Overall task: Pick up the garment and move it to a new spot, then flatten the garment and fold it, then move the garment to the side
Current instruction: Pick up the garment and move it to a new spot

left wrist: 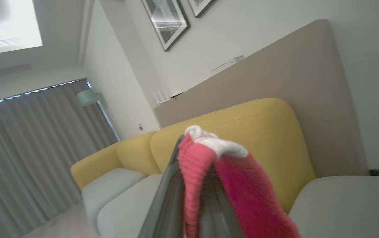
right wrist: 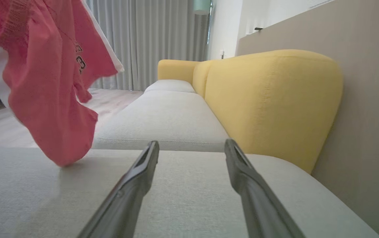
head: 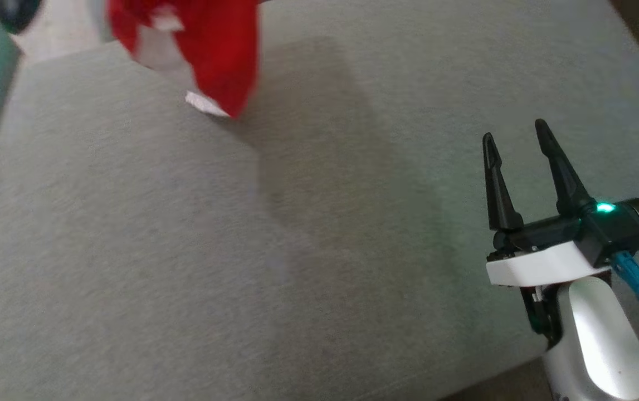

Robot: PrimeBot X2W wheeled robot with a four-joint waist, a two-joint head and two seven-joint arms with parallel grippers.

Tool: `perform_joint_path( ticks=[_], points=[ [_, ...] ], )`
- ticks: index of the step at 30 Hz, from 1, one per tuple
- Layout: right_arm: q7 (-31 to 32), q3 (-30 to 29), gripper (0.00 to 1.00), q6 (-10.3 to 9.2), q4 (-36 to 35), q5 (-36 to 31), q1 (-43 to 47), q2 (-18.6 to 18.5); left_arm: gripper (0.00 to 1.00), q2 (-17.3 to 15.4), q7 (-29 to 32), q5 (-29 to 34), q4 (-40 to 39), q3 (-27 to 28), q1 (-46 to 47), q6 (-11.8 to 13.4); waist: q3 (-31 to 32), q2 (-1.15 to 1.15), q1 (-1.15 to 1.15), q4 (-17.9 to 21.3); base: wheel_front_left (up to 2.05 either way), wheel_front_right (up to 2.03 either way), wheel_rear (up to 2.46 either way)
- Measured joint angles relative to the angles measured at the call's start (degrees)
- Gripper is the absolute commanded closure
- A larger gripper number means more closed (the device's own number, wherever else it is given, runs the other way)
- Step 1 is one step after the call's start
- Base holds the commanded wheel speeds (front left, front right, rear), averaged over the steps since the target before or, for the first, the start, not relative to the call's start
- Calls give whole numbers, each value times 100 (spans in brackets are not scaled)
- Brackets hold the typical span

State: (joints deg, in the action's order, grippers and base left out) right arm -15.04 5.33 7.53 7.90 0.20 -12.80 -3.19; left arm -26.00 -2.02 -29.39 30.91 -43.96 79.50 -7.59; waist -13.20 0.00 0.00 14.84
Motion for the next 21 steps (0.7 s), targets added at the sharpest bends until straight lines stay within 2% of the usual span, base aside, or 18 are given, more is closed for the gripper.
perform_joint_path(
  ticks=[5, 10, 11, 12, 13, 16, 21],
  points=[
    [0, 1, 0, 0, -76, 101, 0, 0, 100, 259, -352, -245, -286, -464, -411, 0, -194, 0, 0, 401, 0, 0, 0],
    [0, -14, 0, 0, -63, 125, 0, 7, 100, 612, -957, -187, -299, -1188, -1764, 0, -492, 0, 3, 374, 0, 0, 0],
    [0, -32, 0, 0, -57, 125, -1, 8, 77, 710, -1054, -118, -257, -1351, -2078, 0, -517, 0, 2, 319, 0, 0, 0],
    [0, -45, 0, 0, -51, 123, 0, 9, 8, 828, -1127, -110, -189, -1435, -2390, 12, -531, 0, 2, 255, 0, 0, 0],
    [0, -66, 0, 0, -47, 115, 1, 12, 0, 949, -1182, -92, -123, -1512, -2668, 34, -538, 0, 1, 183, 0, 0, 0],
    [0, -73, 0, 0, 20, 20, 3, 16, 0, 1279, -1227, 53, 122, -1703, -3328, 122, -531, 0, 1, -43, 0, 0, 0],
    [0, -99, 0, 0, 145, -178, 92, 24, 0, 1603, -1243, 361, 20, -1589, -4100, 388, -366, 0, 1, -444, 0, 0, 0]
  ],
)
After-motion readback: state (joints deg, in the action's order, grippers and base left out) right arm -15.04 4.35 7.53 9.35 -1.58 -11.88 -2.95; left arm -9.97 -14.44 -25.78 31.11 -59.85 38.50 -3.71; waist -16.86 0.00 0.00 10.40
